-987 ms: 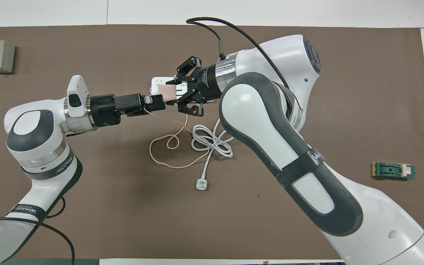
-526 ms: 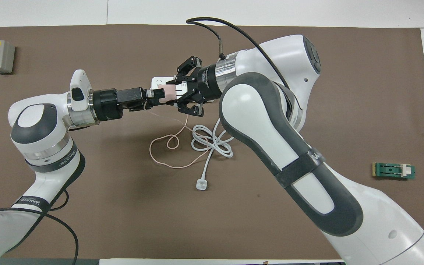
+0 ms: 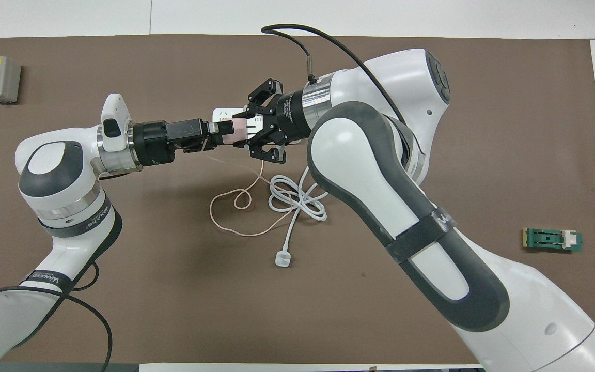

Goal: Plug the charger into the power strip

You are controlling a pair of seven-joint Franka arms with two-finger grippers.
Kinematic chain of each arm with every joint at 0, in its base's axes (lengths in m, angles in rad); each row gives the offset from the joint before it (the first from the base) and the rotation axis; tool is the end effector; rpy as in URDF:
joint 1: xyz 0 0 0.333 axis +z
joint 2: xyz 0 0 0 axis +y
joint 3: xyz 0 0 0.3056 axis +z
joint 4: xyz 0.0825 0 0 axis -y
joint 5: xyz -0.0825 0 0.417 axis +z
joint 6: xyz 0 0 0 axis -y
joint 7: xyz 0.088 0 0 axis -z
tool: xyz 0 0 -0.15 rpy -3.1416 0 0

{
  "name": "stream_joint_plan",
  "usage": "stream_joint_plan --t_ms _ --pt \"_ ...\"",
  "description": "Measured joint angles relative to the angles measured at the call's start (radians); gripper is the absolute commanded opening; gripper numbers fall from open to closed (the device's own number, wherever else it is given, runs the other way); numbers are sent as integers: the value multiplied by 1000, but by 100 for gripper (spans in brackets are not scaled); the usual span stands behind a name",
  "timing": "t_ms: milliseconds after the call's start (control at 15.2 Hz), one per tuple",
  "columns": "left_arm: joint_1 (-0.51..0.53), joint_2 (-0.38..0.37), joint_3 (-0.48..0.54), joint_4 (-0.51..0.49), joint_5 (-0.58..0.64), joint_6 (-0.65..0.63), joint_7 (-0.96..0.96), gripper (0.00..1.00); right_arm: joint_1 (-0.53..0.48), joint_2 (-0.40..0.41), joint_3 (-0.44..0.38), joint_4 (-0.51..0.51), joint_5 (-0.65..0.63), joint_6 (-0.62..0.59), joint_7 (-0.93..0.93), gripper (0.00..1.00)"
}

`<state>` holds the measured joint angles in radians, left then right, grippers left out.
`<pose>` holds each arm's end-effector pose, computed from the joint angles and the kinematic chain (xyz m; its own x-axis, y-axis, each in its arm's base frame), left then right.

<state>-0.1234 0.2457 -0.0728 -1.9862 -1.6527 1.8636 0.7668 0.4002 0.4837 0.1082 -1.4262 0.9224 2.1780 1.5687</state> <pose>0.6061 -0.2389 0.3502 0.9916 0.0761 0.1050 -0.0966 -0.1066 0.9896 0.6513 0.4140 0.4149 0.0396 -0.6225 -0.7816 -0.9992 -0.0226 -0.0326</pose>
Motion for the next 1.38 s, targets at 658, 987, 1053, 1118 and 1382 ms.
stream_joint_plan --t_ms 658,987,1053,1118,1382 --pt "1 2 5 3 -9 -43 30 0 3 0 0 4 2 7 1 100" --pt "15 2 8 3 -9 -77 73 0 3 3 0 4 2 7 13 100" --pt "19 2 11 3 -9 -80 76 0 3 3 -1 4 2 7 13 100" --pt "23 2 11 3 -9 -81 79 0 2 3 -3 4 2 7 13 100" --pt "46 2 21 24 30 -65 80 0 -26 5 -15 6 2 6 13 100"
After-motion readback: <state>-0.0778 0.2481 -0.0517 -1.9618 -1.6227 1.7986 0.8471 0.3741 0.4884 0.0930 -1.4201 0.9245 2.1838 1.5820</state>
